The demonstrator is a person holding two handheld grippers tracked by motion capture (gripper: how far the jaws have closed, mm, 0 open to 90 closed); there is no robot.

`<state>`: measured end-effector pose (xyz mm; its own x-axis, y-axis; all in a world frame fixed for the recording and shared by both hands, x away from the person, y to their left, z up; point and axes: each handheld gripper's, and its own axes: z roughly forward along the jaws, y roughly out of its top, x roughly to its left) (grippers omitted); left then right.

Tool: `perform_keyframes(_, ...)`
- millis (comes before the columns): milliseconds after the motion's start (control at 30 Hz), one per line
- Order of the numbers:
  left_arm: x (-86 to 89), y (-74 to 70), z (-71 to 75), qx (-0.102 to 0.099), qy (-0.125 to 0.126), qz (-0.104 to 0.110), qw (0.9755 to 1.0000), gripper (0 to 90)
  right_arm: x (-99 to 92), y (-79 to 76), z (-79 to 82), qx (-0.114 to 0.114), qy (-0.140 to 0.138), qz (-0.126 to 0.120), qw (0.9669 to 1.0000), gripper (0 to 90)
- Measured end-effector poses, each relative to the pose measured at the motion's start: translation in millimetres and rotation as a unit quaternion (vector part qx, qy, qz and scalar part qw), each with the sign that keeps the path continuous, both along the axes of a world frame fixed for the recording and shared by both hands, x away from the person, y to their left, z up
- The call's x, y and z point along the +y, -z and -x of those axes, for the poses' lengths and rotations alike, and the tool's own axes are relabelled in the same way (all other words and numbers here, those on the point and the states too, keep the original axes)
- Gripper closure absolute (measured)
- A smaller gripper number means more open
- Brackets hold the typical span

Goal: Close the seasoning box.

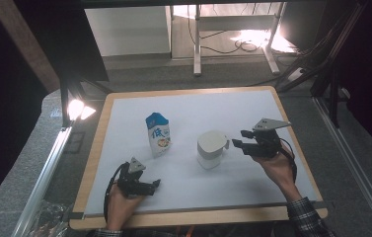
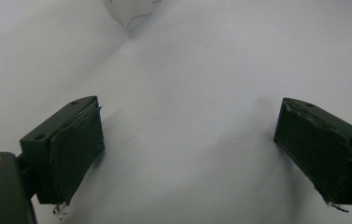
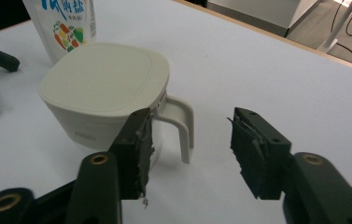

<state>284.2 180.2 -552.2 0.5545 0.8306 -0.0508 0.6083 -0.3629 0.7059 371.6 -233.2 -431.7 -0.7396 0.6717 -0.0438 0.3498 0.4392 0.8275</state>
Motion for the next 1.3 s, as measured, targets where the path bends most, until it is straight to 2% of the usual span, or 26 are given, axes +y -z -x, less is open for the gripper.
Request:
perform_keyframes(400, 0.4, -0.1, -0.1, -0.001, 0.002, -0.002, 1.0000, 8.0, -9.3, 6.6, 13.8, 0.001, 0.008, 0.029, 0.9996, 29.7)
perform_keyframes(567, 0.2, 0.0, 0.1, 0.000, 0.000, -0.001, 1.0000, 8.1, -13.1, 12.0, 19.3, 0.000, 0.012, 0.039, 0.9992, 27.7)
perform_keyframes(1000, 0.3, 0.0, 0.2, 0.000, 0.000, -0.001, 1.0000, 8.1, -28.7, 27.8, 32.5, 0.009, 0.027, 0.033, 0.9991, 24.8)
perform_keyframes(1300, 0.3, 0.1, 0.2, 0.000, 0.000, 0.000, 1.0000, 8.2, -35.9, 45.7, 37.5, 0.019, 0.037, 0.036, 0.9985, 20.5)
